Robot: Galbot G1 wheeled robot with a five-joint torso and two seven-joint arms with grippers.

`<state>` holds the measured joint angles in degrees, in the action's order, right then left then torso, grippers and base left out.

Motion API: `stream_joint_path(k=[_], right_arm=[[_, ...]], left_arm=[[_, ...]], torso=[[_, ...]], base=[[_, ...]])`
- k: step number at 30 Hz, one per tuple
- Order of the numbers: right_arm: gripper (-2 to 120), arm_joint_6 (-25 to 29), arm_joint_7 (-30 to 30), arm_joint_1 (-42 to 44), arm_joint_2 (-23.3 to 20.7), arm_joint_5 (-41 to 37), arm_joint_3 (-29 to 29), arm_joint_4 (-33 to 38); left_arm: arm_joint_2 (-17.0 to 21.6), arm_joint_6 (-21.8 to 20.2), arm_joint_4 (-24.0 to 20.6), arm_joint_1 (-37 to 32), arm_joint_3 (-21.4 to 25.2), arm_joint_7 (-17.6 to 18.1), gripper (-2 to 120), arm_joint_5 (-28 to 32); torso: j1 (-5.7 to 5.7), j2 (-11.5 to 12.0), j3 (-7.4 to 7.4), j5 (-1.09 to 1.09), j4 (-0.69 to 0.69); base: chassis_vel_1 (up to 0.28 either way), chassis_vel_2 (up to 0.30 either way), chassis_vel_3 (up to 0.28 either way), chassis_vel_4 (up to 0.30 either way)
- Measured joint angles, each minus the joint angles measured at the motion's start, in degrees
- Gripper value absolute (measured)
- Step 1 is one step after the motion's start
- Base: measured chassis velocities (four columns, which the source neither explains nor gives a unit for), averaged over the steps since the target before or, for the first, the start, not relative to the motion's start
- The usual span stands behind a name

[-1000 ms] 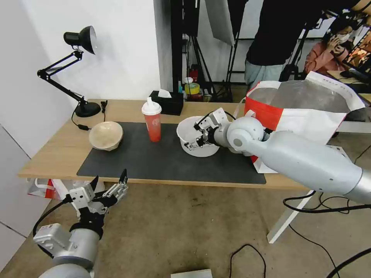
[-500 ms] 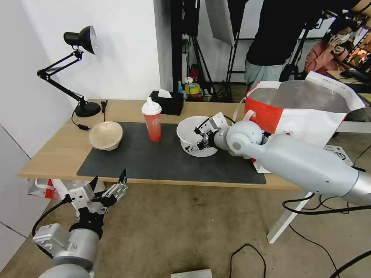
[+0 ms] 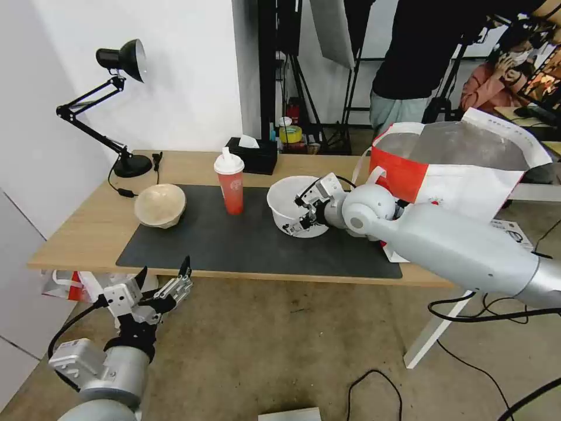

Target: Pick up the trash from the table and place it into the takeout bag.

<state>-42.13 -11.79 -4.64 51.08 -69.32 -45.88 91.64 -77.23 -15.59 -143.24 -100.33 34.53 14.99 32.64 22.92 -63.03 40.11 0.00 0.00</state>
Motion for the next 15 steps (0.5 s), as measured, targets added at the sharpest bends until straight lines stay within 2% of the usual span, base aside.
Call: stream_joint_path(k=[15], right_arm=[[100,0.00,0.63,-1.13,1.66,-0.03,-0.80,-2.43]], left_arm=[[-0.33,0.00,0.00,0.01,0.13,0.08,100,0.16]], torso=[[0.00,0.00,0.00,0.00,0.00]], base=[[0.000,0.000,0.000,0.000]])
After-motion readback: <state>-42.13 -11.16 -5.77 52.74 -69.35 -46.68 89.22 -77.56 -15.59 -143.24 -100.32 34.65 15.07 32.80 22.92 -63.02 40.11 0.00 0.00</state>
